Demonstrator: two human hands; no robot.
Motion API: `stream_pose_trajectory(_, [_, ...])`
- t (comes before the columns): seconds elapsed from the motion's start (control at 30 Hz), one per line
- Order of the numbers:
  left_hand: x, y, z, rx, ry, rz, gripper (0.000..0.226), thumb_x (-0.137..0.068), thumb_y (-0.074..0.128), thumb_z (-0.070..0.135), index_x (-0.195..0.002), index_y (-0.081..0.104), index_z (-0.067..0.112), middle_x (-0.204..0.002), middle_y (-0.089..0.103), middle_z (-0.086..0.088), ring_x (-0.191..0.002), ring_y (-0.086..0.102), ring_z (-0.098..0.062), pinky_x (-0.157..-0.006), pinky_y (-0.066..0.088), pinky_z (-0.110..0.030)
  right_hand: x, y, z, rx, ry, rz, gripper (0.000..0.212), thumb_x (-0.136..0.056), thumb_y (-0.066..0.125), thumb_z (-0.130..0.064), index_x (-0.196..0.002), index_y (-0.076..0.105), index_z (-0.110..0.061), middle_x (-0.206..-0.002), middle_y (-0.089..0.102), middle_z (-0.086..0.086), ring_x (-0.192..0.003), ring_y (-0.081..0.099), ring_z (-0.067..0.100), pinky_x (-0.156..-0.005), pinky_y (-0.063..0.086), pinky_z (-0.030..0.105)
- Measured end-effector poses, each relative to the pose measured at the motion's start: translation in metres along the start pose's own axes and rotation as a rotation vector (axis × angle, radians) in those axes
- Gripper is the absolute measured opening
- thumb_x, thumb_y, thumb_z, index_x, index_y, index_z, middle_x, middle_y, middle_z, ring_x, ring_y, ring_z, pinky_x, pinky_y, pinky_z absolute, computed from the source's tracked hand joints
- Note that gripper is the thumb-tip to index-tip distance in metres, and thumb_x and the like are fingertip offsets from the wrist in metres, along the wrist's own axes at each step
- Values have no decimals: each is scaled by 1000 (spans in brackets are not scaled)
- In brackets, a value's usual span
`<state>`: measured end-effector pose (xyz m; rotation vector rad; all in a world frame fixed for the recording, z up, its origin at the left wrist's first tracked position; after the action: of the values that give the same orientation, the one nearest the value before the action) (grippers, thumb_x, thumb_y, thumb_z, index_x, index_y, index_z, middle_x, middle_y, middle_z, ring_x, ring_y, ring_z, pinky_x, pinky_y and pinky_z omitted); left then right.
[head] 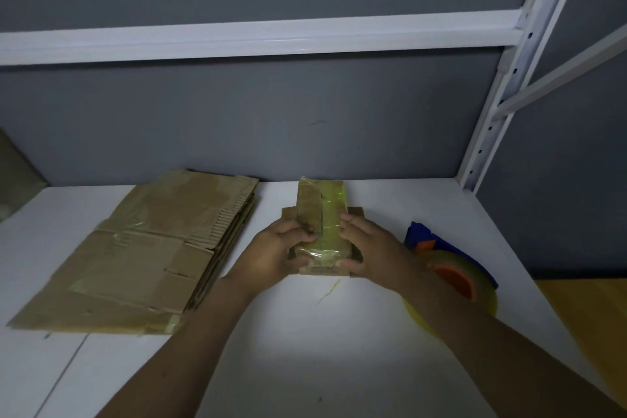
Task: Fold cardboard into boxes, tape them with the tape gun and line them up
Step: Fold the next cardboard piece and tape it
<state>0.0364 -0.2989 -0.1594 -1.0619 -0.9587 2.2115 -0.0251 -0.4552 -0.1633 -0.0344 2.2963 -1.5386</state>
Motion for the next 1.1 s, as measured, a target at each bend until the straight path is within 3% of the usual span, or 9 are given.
stream_pose_trajectory(0.1, [1, -2, 1, 27, -47, -6, 64, -61, 78, 55, -110, 72, 15, -114, 57, 15, -107, 46, 7, -96, 36, -5, 1, -5, 3, -126, 99, -45, 62, -82, 68, -47, -133, 49, -16, -150, 30, -8, -131, 36, 8, -103, 35, 22])
stream_pose_trajectory(0.17, [1, -2, 0, 62, -77, -16, 73, -69, 60, 74, -111, 72, 15, -116, 57, 16, -110, 49, 6, -98, 34, -4, 0, -9, 5, -185, 120, -11, 47, -88, 61, -45, -124, 56, -15, -143, 38, -6, -126, 41, 8, -100, 40, 25])
stream_pose_trajectory(0.27, [-1, -2, 0, 41, -87, 17, 62, -80, 52, 71, -103, 74, 17, -110, 63, 15, -105, 53, 1, -92, 34, -3, -8, -4, 2, -86, 88, 114, 35, -89, 60, -42, -101, 59, -9, -117, 52, 2, -104, 54, 18, -82, 48, 29])
stream_pose_trajectory(0.47, [-1, 6, 3, -49, -118, 68, 52, -70, 62, 61, -92, 70, 15, -95, 56, 20, -92, 40, 9, -78, 31, 1, -8, 7, -13, 92, 93, 295, 60, -84, 47, -58, -99, 63, -2, -100, 62, 10, -84, 63, 22, -58, 53, 24])
stream_pose_trajectory(0.6, [-1, 3, 1, -15, -117, 43, 49, -73, 61, 54, -98, 71, 14, -100, 54, 20, -96, 42, 8, -82, 33, 0, -6, 8, -11, 105, 12, 143, 44, -87, 45, -48, -93, 60, -8, -111, 62, 10, -95, 63, 25, -67, 57, 30])
stream_pose_trajectory(0.73, [5, 0, -12, 113, -115, -19, 35, -82, 70, 23, -114, 71, 10, -121, 58, 12, -120, 44, 11, -103, 33, -7, 7, 0, 1, -20, -12, 56, 37, -95, 55, -27, -126, 56, -8, -144, 44, 6, -132, 42, 20, -106, 43, 37])
stream_pose_trajectory(0.9, [6, 2, -15, 114, -125, -18, 38, -79, 69, 10, -116, 70, 9, -124, 58, 10, -124, 41, 14, -105, 31, -8, -1, -2, -7, 27, 72, 39, 39, -90, 60, -38, -117, 55, -12, -144, 40, -1, -123, 45, 17, -96, 45, 32])
stream_pose_trajectory(1.03, [6, -1, -7, 0, -57, -75, 41, -78, 68, 12, -119, 69, 12, -125, 59, 7, -122, 45, 0, -104, 30, -6, 0, -4, -1, -100, 27, -14, 27, -96, 53, -21, -120, 59, -9, -146, 41, 1, -133, 37, 11, -99, 32, 15])
stream_pose_trajectory(1.1, [0, -8, 3, -36, -35, -181, 45, -77, 75, 22, -121, 68, 20, -126, 55, 15, -120, 39, 8, -104, 28, -5, 5, -7, 7, -212, 40, -82, 32, -96, 54, -16, -127, 59, -7, -145, 42, 1, -133, 34, 5, -101, 26, 9])
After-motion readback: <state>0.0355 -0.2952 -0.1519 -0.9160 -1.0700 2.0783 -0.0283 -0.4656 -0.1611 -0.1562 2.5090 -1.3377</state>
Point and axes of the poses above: each hand's wrist, its own x-axis away from the middle knuckle, its own y-axis out of the palm, z = x × y, the point moved 7 cm from there along -x, towards the middle knuckle
